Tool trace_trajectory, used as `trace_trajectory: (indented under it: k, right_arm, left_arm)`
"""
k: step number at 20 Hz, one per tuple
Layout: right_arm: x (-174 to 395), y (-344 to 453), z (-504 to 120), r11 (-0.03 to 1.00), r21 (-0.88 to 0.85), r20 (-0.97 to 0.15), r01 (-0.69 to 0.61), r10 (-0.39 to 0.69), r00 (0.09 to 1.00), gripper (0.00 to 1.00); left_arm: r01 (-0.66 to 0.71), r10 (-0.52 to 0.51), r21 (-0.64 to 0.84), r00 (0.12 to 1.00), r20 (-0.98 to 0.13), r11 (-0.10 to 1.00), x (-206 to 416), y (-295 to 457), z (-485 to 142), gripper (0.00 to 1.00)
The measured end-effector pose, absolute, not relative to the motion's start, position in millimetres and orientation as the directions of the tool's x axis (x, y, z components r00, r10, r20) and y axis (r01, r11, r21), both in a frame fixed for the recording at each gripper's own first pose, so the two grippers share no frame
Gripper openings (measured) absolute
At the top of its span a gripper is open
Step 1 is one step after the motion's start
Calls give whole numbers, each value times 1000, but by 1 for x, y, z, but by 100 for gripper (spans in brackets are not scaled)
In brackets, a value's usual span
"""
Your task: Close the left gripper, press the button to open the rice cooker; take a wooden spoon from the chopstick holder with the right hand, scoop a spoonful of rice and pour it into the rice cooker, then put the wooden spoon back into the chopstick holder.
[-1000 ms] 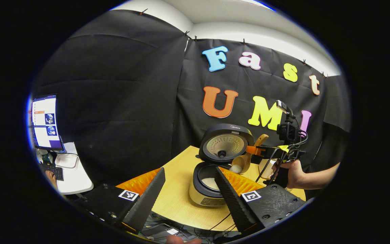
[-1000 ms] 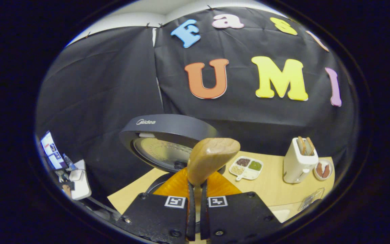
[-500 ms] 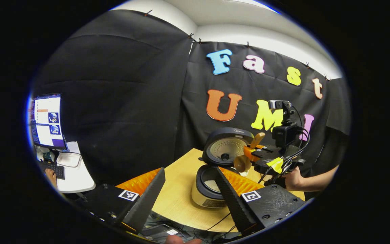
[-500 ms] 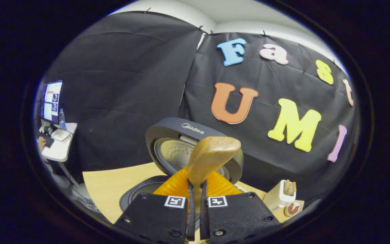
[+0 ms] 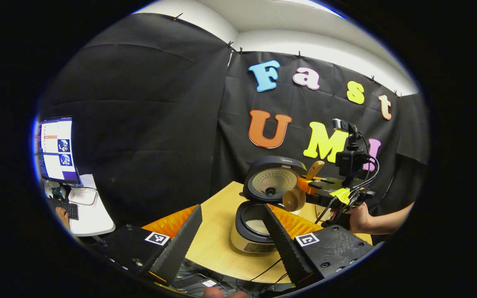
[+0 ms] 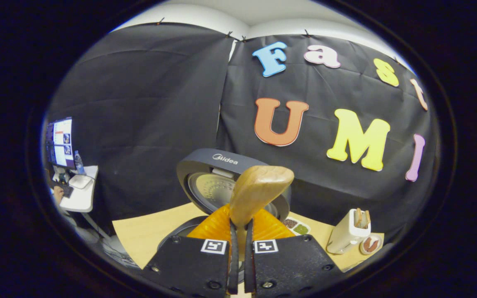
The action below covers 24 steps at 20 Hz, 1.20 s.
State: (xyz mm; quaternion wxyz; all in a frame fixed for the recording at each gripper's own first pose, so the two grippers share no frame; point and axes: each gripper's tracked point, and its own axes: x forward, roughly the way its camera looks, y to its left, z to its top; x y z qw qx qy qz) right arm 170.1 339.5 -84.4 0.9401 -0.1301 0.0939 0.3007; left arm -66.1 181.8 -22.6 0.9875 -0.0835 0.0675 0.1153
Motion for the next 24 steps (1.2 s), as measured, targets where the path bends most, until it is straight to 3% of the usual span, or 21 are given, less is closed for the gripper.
trace_trajectory:
  k: [4, 9, 17, 24]
  right_arm:
    - [159, 320, -71, 786, -39, -284, -616, 583, 761, 11]
    - [168, 243, -33, 840, 96, -252, -534, 539, 803, 11]
    - [206, 55, -24, 954, 158, -236, -256, 288, 928, 11]
    - [221, -100, -87, 979, 202, -346, -7, 78, 935, 11]
  left_arm:
    - [-196, 176, -144, 974, -145, 970, -49, 159, -12, 95]
    - [-117, 102, -124, 987, -122, 985, -20, 127, 1, 95]
    - [-27, 13, -113, 993, -116, 993, 31, 80, 10, 95]
    - [-29, 17, -110, 994, -111, 994, 67, 56, 19, 95]
